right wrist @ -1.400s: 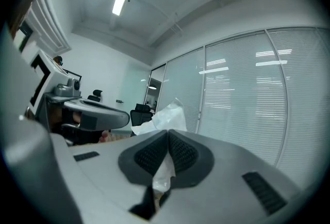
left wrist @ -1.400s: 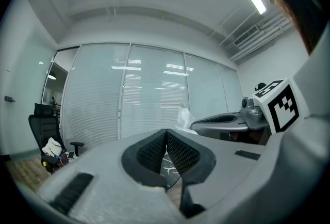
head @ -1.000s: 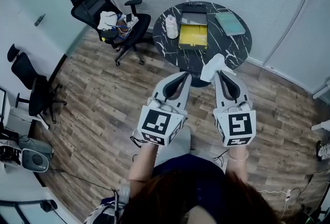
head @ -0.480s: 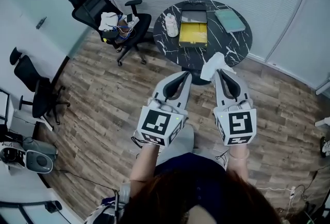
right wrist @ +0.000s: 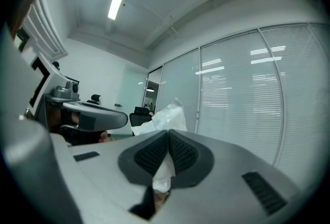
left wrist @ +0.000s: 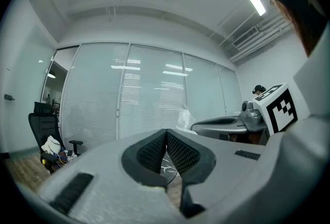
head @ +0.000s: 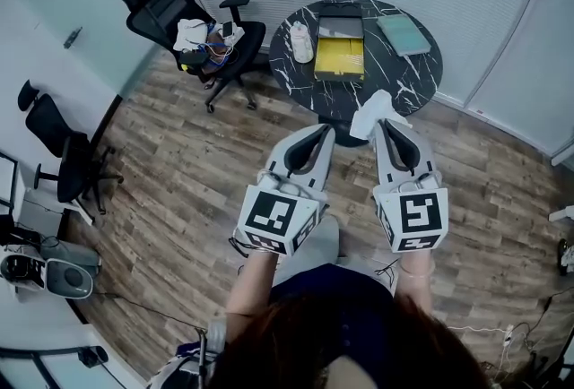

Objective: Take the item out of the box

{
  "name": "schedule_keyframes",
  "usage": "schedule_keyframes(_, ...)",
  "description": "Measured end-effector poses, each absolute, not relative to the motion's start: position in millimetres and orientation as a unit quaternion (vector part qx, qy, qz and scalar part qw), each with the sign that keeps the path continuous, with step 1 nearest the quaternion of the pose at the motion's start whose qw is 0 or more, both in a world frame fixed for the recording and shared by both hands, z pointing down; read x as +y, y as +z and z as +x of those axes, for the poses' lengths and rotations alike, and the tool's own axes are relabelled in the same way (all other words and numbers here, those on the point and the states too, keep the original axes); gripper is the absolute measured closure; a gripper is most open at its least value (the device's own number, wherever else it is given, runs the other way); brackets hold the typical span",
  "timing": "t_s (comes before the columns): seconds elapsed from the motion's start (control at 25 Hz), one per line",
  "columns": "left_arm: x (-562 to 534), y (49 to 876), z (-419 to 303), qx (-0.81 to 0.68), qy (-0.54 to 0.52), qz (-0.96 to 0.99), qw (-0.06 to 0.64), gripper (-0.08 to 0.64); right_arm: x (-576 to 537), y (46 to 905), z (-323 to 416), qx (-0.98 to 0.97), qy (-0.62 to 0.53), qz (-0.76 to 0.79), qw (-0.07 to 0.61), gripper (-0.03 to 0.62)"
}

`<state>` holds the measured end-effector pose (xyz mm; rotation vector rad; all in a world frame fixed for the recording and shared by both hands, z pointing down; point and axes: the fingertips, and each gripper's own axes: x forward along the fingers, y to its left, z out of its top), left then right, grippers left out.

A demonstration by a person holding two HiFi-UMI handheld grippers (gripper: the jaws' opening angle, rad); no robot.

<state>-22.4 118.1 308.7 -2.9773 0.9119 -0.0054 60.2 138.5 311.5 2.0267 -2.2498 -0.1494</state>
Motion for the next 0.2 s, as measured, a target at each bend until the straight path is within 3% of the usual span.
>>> schedule_keyframes(0.2, 109.0, 307.5, -26.4, 0.3, 0.0, -0.954, 0.018, 0.534, 132.0, 303.5, 56.4, -0.745, -0.059, 0.662, 0.051, 0.566)
